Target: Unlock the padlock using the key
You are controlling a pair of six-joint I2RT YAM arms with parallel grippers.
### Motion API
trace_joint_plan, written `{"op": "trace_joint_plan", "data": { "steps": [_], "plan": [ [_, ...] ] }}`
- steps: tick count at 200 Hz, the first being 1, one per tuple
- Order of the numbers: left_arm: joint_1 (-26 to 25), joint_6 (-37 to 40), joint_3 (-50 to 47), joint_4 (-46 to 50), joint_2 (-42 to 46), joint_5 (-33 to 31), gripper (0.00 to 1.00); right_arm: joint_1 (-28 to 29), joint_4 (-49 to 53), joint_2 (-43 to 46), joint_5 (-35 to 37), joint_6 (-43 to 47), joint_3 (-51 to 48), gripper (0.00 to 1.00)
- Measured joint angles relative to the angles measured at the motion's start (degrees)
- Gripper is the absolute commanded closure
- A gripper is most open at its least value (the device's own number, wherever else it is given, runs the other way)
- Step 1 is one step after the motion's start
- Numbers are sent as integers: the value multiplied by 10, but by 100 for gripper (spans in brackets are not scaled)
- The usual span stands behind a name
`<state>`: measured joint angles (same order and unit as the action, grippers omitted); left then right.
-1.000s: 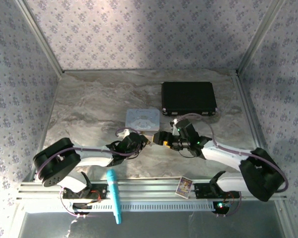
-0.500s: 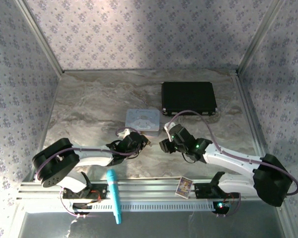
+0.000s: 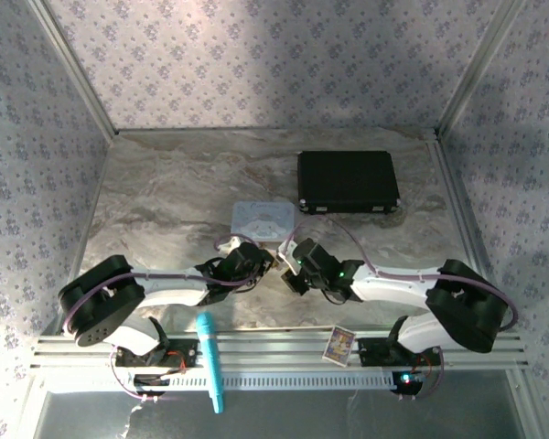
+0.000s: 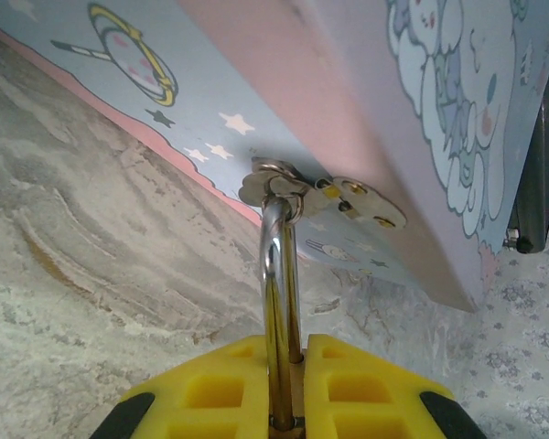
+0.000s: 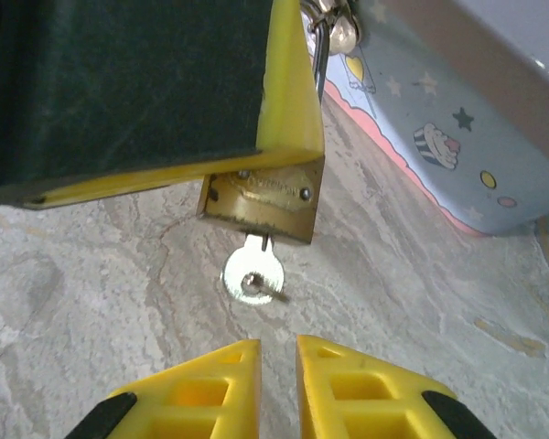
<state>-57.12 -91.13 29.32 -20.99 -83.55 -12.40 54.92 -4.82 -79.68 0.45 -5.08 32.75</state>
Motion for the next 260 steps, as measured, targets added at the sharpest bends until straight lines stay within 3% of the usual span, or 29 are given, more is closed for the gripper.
{"op": "trace_joint_plan", "data": {
  "steps": [32, 79, 132, 145, 218, 260],
  "plan": [
    [-4, 0, 1, 0, 0, -2, 100, 0, -23, -20, 0, 0, 7, 87],
    [-4, 0, 1, 0, 0, -5, 100, 0, -25, -20, 2, -2, 7, 85],
    [-4, 0, 1, 14, 16, -4, 100, 0, -6, 19, 8, 27, 6, 58],
    [-5, 0, 1, 19, 18, -4, 100, 2, -8, 21, 7, 35, 7, 56],
    [-8, 0, 0, 27, 18, -2, 100, 16, -16, -24, 2, 60, 31, 72],
    [-7, -1, 0, 28, 18, -7, 100, 16, -22, -25, 9, 62, 31, 90]
  ]
}}
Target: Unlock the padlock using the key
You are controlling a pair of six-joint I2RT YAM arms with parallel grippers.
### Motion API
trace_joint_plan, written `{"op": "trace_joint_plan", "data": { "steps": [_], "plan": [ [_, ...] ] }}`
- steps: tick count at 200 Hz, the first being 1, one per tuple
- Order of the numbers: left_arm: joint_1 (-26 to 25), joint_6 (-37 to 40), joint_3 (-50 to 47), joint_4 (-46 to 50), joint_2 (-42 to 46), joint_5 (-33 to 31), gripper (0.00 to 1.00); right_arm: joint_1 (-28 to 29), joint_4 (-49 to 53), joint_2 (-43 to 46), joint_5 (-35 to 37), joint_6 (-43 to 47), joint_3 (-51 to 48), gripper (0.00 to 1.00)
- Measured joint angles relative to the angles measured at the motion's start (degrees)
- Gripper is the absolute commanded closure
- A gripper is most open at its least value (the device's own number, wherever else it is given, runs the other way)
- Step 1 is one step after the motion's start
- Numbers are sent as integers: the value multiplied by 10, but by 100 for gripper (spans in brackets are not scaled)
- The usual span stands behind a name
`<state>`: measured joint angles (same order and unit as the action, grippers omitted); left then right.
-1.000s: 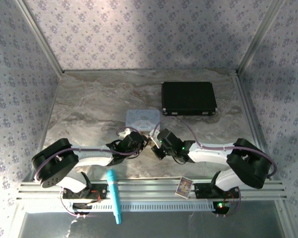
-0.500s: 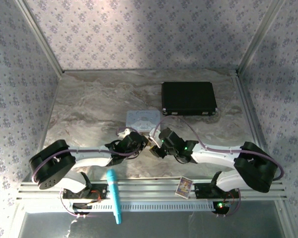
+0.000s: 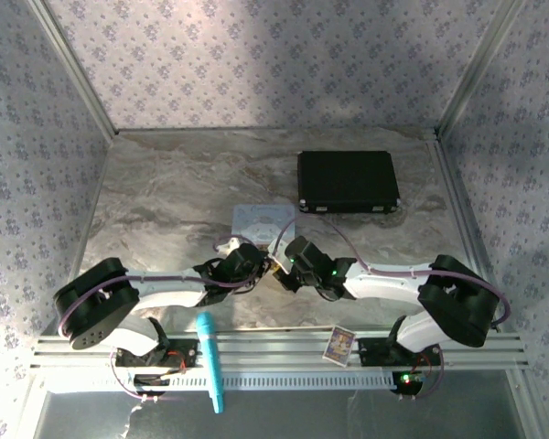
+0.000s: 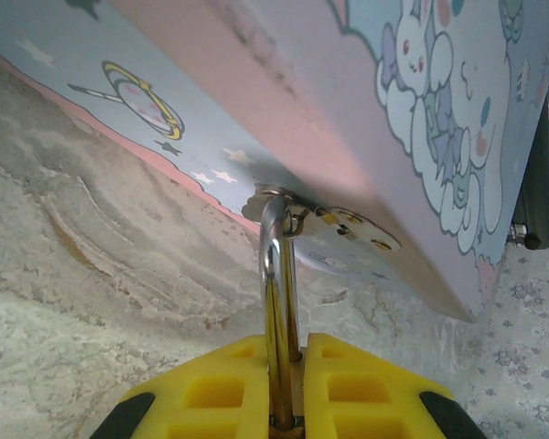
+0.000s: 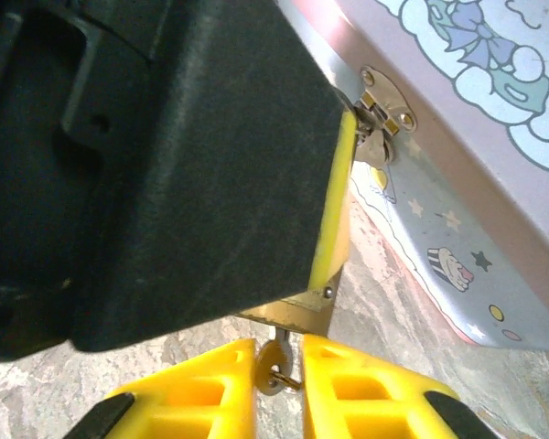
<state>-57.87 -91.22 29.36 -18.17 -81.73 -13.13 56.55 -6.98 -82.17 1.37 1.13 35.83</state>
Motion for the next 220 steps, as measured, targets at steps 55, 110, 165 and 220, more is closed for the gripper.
{"op": "trace_joint_plan", "data": {
  "steps": [55, 110, 165, 220],
  "plan": [
    [0, 0, -1, 0, 0, -4, 100, -20, -19, -2, -40, -12, -8, 98],
    [1, -5, -7, -16, 0, -3, 100, -97, -79, -10, -192, -79, -36, 100],
    [1, -10, -13, -30, 0, 3, 100, -134, -111, -18, -268, -137, -52, 92],
    [1, -19, -18, -46, 0, 7, 100, -157, -122, -19, -289, -178, -60, 78]
  ]
}}
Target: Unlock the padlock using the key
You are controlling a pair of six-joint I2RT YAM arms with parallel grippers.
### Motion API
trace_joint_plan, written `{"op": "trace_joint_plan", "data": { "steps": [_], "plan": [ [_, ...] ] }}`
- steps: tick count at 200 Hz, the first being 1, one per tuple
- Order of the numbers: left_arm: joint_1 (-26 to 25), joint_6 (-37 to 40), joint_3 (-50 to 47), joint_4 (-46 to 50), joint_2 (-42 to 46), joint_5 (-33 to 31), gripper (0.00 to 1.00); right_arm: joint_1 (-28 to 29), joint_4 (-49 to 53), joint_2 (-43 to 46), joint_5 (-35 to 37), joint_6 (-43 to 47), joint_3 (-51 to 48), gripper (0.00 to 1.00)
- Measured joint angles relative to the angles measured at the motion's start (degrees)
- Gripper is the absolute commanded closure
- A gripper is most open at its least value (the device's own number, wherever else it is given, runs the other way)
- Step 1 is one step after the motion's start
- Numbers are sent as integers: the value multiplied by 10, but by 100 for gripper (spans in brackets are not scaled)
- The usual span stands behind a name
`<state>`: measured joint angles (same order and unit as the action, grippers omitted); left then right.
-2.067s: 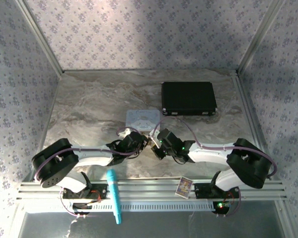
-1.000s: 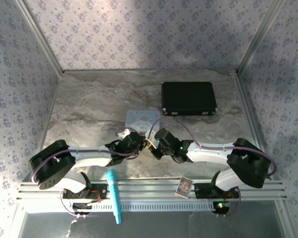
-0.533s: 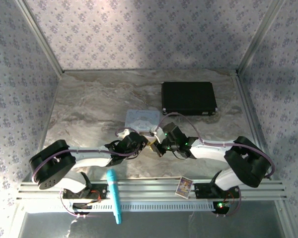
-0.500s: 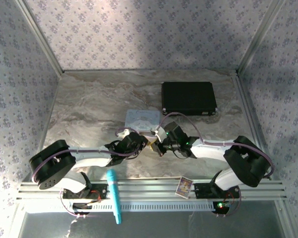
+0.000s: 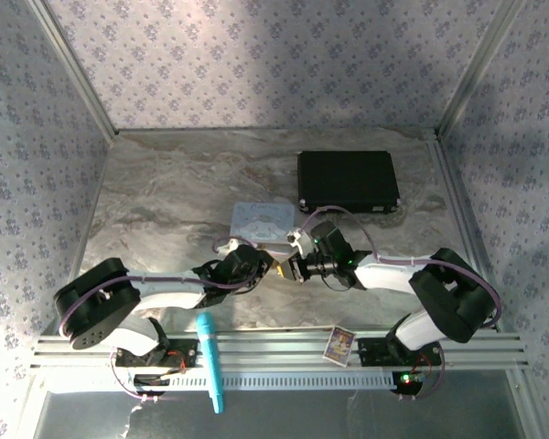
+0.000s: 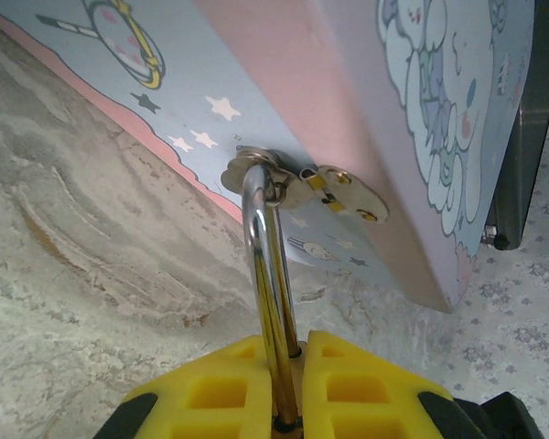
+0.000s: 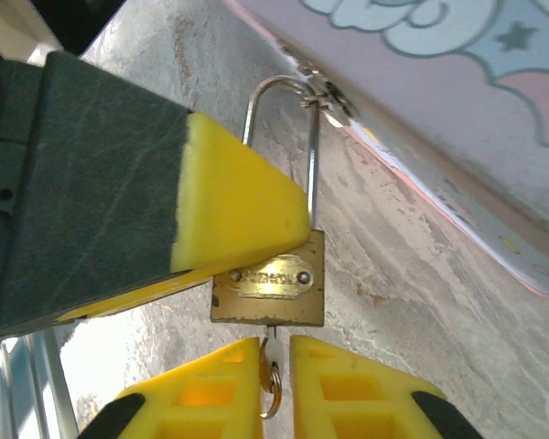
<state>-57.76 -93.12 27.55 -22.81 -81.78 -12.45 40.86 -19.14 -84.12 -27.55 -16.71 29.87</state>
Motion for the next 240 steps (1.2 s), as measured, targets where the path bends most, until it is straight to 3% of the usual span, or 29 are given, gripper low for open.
{"op": "trace_joint_plan", "data": {
  "steps": [133, 194, 240],
  "plan": [
    [0, -6, 0, -10, -2, 7, 100, -47, 9, 6, -40, -70, -6, 45],
    [-1, 10, 1, 13, -13, 11, 100, -60, 72, 95, 39, -81, -7, 26],
    [0, 63, 33, 82, -20, 12, 100, -63, 219, 75, 164, -77, 112, 29]
  ]
}}
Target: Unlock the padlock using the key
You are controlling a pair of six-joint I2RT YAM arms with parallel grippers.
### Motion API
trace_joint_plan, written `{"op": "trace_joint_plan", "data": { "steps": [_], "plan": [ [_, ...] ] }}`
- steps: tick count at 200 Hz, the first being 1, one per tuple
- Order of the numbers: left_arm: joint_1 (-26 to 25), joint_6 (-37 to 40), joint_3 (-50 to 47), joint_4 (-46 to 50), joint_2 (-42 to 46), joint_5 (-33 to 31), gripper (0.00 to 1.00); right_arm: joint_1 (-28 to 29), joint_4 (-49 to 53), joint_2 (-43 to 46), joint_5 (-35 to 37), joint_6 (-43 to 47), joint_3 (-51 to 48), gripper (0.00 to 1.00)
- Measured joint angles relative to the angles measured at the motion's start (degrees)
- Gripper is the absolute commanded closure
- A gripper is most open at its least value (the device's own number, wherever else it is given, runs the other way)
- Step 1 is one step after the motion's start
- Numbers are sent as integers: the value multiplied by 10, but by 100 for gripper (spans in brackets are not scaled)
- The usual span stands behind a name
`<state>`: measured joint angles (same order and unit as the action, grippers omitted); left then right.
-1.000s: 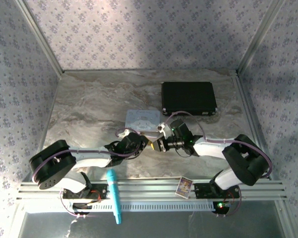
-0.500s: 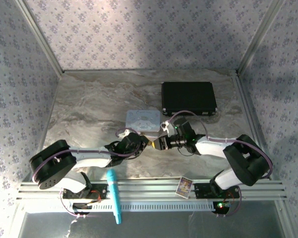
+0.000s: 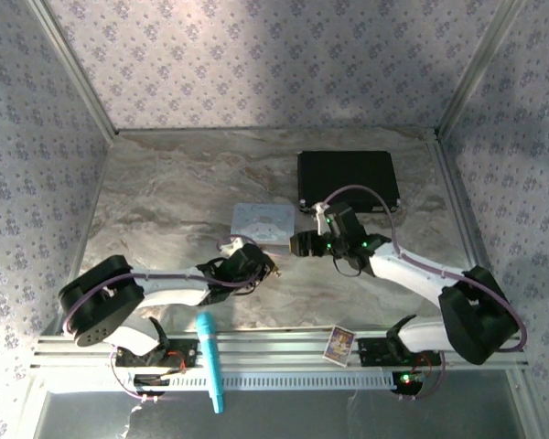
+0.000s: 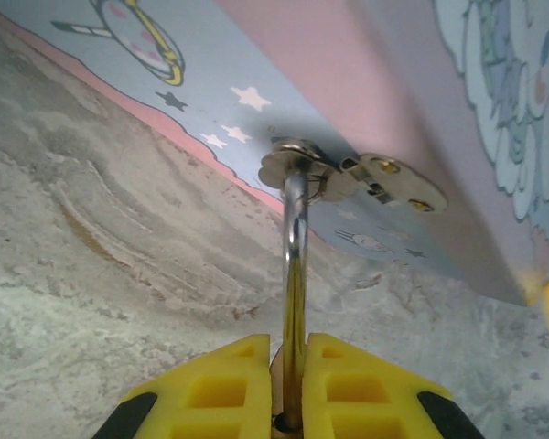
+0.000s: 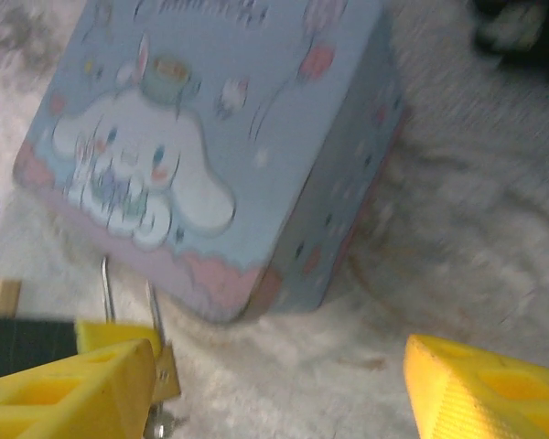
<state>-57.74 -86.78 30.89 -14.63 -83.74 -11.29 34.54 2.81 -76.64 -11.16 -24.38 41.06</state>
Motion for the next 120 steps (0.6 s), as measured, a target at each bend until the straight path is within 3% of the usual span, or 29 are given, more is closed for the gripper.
{"op": "trace_joint_plan", "data": {
  "steps": [62, 120],
  "plan": [
    [15, 77, 39, 78, -18, 16, 96, -3, 69, -151, 23, 31, 132, 35],
    [40, 183, 122, 247, -34, 8, 87, -1, 61, -193, 14, 56, 174, 37]
  ]
}}
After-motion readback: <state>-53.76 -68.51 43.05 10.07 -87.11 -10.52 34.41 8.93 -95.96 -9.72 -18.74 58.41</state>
